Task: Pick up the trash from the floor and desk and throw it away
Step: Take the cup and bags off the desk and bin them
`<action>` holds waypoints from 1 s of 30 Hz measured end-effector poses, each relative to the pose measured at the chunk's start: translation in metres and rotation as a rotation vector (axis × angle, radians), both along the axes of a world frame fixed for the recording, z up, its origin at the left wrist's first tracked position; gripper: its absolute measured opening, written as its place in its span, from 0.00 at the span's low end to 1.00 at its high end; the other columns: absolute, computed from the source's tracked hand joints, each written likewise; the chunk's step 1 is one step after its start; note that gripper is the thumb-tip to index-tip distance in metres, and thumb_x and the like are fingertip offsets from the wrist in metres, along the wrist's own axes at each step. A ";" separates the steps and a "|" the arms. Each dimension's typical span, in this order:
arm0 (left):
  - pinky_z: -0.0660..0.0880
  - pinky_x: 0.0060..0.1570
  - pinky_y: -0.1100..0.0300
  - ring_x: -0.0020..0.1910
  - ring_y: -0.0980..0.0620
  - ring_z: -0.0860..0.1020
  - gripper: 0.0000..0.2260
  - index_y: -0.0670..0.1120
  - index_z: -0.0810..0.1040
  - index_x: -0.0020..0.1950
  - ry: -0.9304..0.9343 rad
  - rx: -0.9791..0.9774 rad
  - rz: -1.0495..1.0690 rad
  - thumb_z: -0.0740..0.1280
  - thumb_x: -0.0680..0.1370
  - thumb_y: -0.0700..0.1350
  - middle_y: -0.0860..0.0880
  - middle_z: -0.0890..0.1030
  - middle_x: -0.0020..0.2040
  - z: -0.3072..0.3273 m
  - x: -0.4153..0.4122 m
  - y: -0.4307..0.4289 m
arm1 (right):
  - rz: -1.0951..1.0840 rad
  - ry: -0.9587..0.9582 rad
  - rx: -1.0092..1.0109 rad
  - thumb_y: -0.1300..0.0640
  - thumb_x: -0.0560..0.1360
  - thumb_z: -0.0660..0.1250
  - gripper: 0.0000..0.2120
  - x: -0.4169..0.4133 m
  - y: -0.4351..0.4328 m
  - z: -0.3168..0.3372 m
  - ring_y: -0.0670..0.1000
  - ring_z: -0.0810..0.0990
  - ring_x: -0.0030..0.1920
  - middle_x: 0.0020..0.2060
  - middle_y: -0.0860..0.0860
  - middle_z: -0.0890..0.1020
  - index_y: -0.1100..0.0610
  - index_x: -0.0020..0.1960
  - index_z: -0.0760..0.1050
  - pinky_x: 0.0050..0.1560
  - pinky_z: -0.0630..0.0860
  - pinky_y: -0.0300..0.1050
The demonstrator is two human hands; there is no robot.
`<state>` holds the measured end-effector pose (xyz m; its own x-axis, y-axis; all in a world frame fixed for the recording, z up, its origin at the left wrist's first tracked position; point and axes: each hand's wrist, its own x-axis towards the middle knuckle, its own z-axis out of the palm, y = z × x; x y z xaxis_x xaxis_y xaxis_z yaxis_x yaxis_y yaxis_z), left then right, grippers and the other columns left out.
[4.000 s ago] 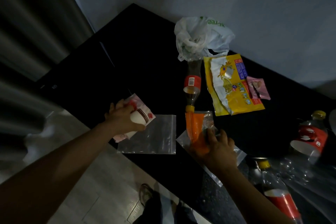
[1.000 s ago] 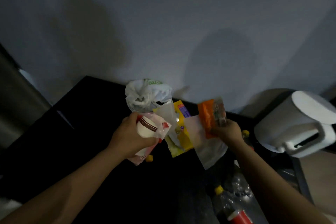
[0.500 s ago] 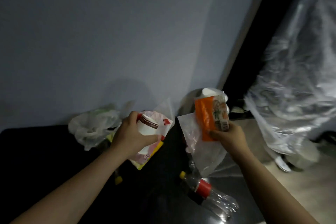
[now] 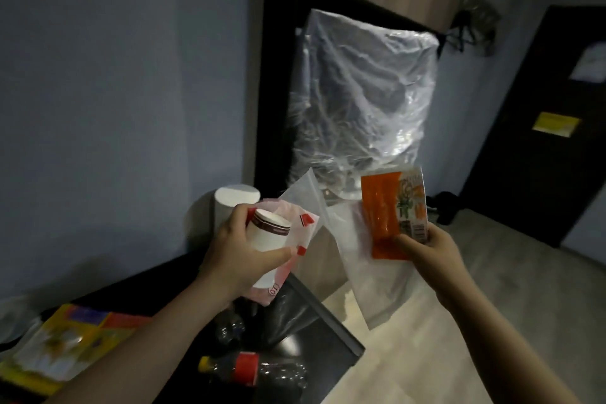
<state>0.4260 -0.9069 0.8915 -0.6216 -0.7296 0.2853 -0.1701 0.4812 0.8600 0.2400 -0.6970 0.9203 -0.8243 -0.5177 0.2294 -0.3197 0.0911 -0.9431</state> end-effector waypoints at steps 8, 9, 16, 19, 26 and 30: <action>0.74 0.48 0.59 0.53 0.57 0.75 0.36 0.63 0.69 0.57 0.097 -0.029 -0.134 0.75 0.51 0.65 0.59 0.76 0.55 0.033 -0.113 0.093 | -0.113 0.047 -0.085 0.60 0.72 0.71 0.11 -0.072 0.116 0.018 0.43 0.83 0.42 0.40 0.45 0.84 0.44 0.46 0.76 0.38 0.77 0.35; 0.74 0.48 0.58 0.53 0.57 0.76 0.36 0.62 0.69 0.57 0.102 -0.028 -0.146 0.75 0.51 0.64 0.59 0.76 0.55 0.035 -0.129 0.105 | -0.130 0.056 -0.091 0.60 0.72 0.71 0.11 -0.083 0.131 0.019 0.43 0.83 0.42 0.40 0.44 0.84 0.44 0.46 0.76 0.38 0.77 0.35; 0.76 0.36 0.61 0.48 0.58 0.76 0.31 0.67 0.67 0.51 0.159 0.035 -0.259 0.79 0.54 0.60 0.61 0.76 0.50 0.037 -0.242 0.190 | -0.296 0.100 -0.123 0.59 0.71 0.71 0.11 -0.162 0.239 0.023 0.44 0.83 0.43 0.42 0.45 0.84 0.44 0.46 0.76 0.40 0.77 0.37; 0.71 0.19 0.70 0.46 0.57 0.75 0.29 0.71 0.69 0.47 0.223 0.105 -0.330 0.79 0.53 0.57 0.59 0.76 0.49 0.041 -0.287 0.229 | -0.364 0.101 -0.135 0.58 0.71 0.72 0.10 -0.193 0.277 0.026 0.45 0.83 0.45 0.43 0.46 0.84 0.45 0.48 0.76 0.42 0.78 0.41; 0.78 0.37 0.58 0.50 0.58 0.78 0.31 0.66 0.70 0.53 0.230 0.111 -0.426 0.78 0.53 0.59 0.60 0.79 0.50 0.031 -0.389 0.277 | -0.518 0.137 -0.137 0.57 0.72 0.72 0.10 -0.256 0.334 0.022 0.45 0.83 0.46 0.45 0.46 0.84 0.48 0.51 0.77 0.45 0.79 0.42; 0.80 0.32 0.57 0.49 0.56 0.80 0.34 0.67 0.71 0.54 0.239 0.114 -0.461 0.78 0.51 0.63 0.59 0.79 0.50 0.017 -0.457 0.281 | -0.578 0.146 -0.141 0.57 0.71 0.72 0.10 -0.301 0.343 0.016 0.42 0.84 0.43 0.43 0.45 0.84 0.45 0.48 0.77 0.39 0.79 0.37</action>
